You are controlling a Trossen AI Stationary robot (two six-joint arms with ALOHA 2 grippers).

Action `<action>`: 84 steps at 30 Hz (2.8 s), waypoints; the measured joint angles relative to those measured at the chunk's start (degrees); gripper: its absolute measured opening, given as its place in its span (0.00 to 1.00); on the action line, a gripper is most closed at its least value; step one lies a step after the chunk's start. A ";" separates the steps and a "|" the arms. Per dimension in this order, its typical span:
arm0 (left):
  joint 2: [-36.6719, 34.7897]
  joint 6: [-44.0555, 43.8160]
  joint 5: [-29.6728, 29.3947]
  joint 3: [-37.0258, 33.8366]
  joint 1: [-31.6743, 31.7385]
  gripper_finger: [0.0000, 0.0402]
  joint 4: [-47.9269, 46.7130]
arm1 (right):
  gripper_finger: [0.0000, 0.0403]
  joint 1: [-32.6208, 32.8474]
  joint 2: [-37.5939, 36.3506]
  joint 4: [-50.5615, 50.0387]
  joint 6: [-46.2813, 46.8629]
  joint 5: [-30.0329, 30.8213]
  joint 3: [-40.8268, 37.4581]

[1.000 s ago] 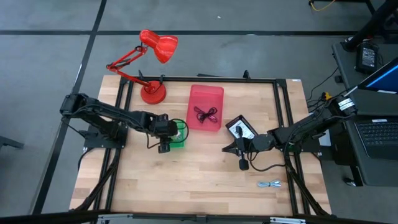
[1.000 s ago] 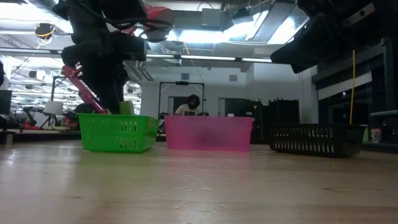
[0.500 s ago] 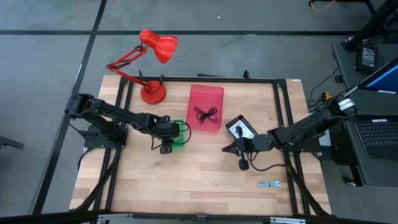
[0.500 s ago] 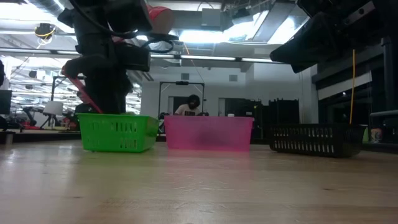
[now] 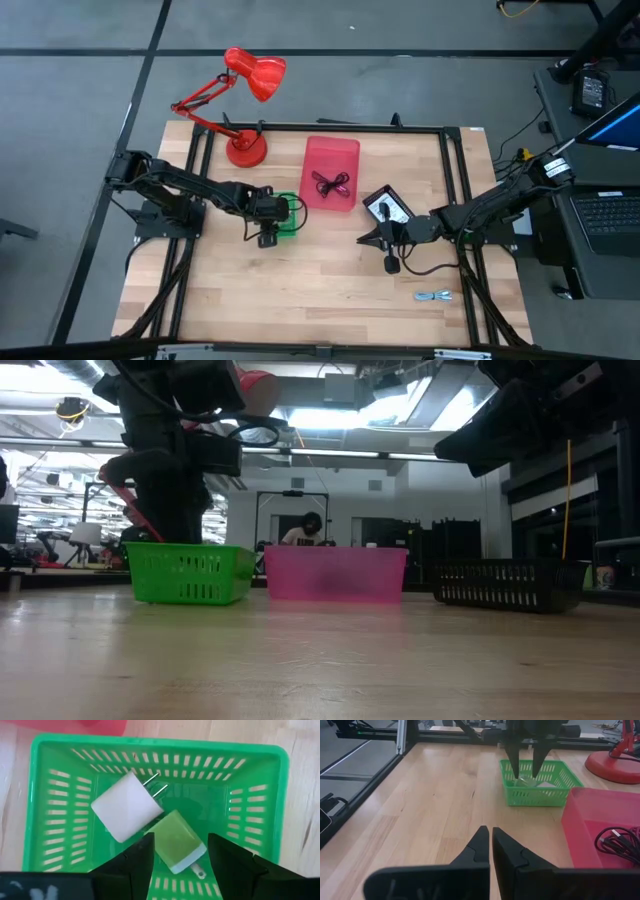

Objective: Pick and place items into bin
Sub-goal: Put the light blue charger cable into the pink bin

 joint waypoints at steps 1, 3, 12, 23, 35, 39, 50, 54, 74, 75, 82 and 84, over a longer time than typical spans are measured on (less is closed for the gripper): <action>0.00 0.02 0.19 0.04 0.00 0.44 -0.05 | 0.01 0.00 0.01 0.00 -0.19 0.00 0.00; 0.00 0.82 1.51 0.46 0.00 0.43 -0.52 | 0.01 -0.01 0.01 0.02 -0.30 0.00 0.00; -3.11 7.37 2.68 4.13 -2.16 0.27 0.16 | 0.01 -0.01 0.01 -0.23 -0.26 0.00 0.00; -14.21 6.17 -2.22 4.13 -8.52 0.04 -0.18 | 0.01 -0.08 0.01 0.20 -0.27 0.04 0.00; -23.59 7.31 -5.08 -8.04 -13.83 0.00 19.67 | 0.01 0.06 -0.17 -11.77 -1.37 0.02 7.68; -23.52 10.61 -5.07 -8.35 -14.46 0.01 23.31 | 0.01 0.97 -0.17 -24.90 1.74 0.05 14.10; -23.36 10.60 -5.52 -8.35 -14.45 0.01 24.13 | 0.01 8.66 -0.17 -54.58 15.33 0.00 27.07; -23.34 9.85 -6.53 -8.35 -14.45 0.01 24.17 | 0.01 10.96 -0.17 -61.67 21.54 0.01 29.26; -23.32 6.56 -10.03 -8.37 -14.43 0.01 24.22 | 0.00 32.45 3.55 -81.25 63.28 -4.42 31.67; -23.32 6.56 -10.03 -8.37 -14.43 0.01 24.20 | 0.00 33.13 4.46 -82.01 65.55 -6.13 31.67; -23.32 6.54 -11.01 -8.37 -14.43 0.01 24.22 | 0.00 34.76 11.27 -80.56 75.30 -19.93 31.96; -23.32 6.54 -11.06 -8.37 -14.43 0.01 24.20 | 0.00 34.96 13.36 -81.11 75.42 -22.52 33.63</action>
